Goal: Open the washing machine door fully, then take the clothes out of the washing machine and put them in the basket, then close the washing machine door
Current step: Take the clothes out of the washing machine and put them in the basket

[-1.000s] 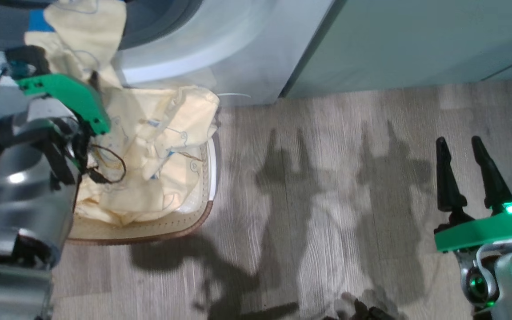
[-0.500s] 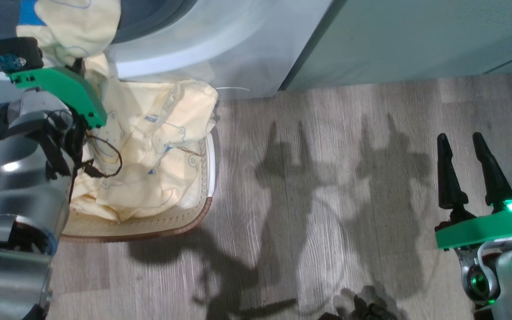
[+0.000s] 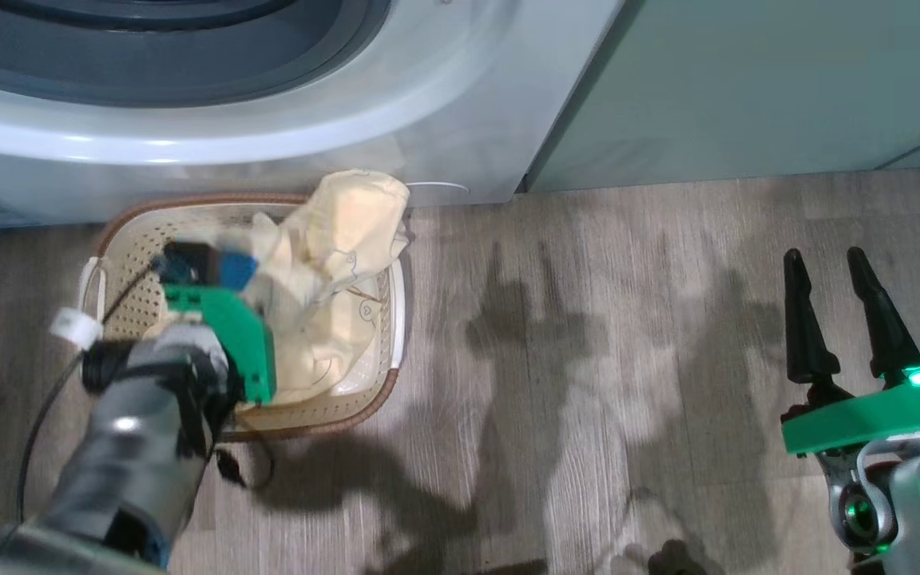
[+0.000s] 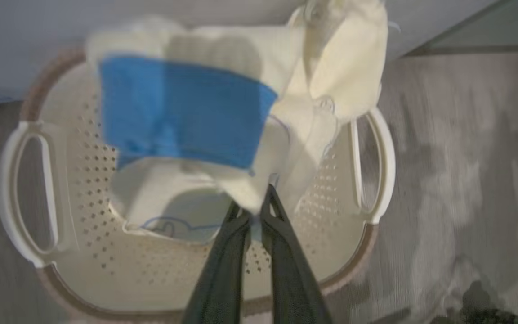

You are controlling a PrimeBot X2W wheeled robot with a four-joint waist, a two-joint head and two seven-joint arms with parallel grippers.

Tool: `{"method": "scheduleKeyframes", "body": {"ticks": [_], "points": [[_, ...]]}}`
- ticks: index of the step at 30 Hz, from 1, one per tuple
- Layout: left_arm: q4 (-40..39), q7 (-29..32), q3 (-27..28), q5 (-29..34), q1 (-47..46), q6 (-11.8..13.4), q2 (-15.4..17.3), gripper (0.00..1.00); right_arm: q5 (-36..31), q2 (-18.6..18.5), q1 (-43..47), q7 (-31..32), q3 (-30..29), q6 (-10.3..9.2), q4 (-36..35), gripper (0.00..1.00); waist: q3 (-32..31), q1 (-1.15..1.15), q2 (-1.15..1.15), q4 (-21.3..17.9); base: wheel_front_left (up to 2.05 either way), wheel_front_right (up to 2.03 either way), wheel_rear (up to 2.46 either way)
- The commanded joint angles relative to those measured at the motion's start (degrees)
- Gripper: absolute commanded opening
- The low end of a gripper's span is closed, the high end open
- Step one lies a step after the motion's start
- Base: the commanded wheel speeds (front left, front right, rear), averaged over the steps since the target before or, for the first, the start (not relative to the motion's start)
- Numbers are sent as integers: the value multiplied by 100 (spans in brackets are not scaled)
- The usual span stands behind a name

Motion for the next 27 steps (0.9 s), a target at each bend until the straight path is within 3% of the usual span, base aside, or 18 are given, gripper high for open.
{"method": "scheduleKeyframes", "body": {"ticks": [1,14,15,16,17,18,19,27], "points": [[-68,153,58,47,35,-13,177,0,18,-113,18,-55,119,20,-171,100,36,1,0,5,0,0,0],[-52,481,-102,131,172,361,482,0,17,-190,-73,-55,103,20,-261,100,486,1,0,-182,0,0,0],[-52,461,-114,138,164,383,497,7,17,-188,-84,-55,95,20,-262,100,511,1,0,-199,0,0,0],[-52,430,-124,141,157,399,500,31,17,-187,-90,-55,83,20,-264,100,524,1,0,-203,0,0,0],[-52,406,-131,139,152,409,498,44,16,-187,-94,-55,72,20,-266,100,536,1,0,-206,0,0,0],[-51,388,-136,134,150,417,495,65,14,-186,-97,-55,63,20,-266,100,544,1,0,-211,0,0,0],[-51,349,-141,131,148,428,490,100,12,-185,-99,-55,55,20,-267,100,547,1,0,-213,0,0,0],[-59,-86,-231,155,73,503,397,100,-20,-156,-101,-55,21,20,-231,100,413,1,0,-160,0,0,0]]}}
